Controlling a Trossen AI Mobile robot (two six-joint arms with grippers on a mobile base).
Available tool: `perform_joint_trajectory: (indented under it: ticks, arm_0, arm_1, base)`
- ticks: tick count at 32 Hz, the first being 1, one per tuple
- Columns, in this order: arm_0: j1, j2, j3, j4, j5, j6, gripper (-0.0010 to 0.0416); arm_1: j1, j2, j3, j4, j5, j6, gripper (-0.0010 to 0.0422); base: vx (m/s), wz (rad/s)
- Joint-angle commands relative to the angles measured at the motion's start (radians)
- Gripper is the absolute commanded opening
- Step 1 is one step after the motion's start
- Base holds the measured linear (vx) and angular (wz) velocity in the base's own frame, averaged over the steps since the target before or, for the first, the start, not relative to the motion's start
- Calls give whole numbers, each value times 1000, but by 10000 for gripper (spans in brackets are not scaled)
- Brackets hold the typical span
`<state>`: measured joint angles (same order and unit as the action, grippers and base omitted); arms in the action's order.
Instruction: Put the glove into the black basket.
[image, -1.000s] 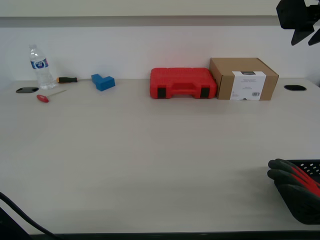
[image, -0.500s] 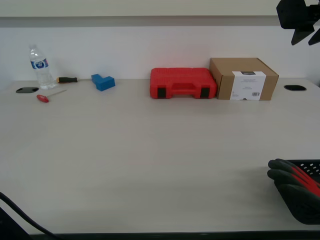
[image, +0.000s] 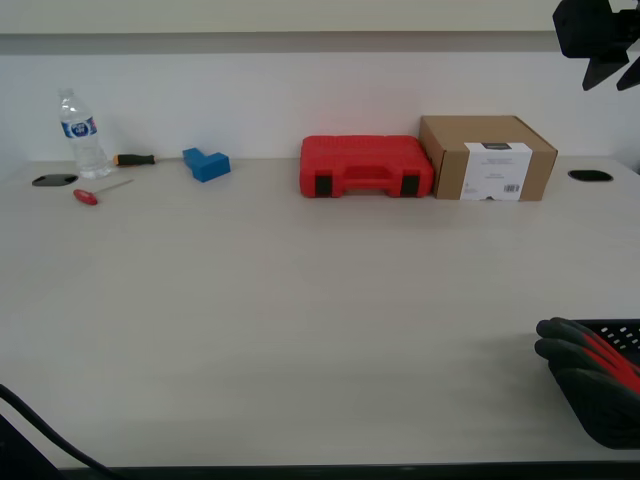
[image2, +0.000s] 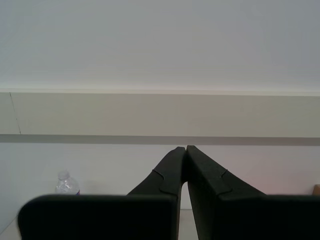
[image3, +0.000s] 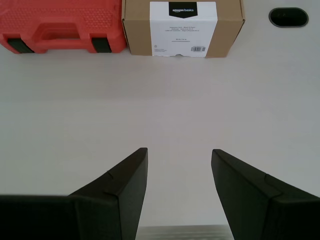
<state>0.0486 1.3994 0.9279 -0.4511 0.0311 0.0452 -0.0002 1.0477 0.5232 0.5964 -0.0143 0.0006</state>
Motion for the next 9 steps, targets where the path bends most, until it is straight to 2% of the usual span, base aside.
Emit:
perform_joint_trajectory:
  ticks: [1, 9]
  arm_0:
    - [0, 0, 0, 3, 0, 1, 176]
    - [0, 0, 0, 2, 0, 0, 176]
  arm_1:
    - [-1, 0, 0, 4, 0, 0, 0]
    - [-1, 0, 0, 3, 0, 0, 0]
  base:
    - [0, 0]
    - [0, 0]
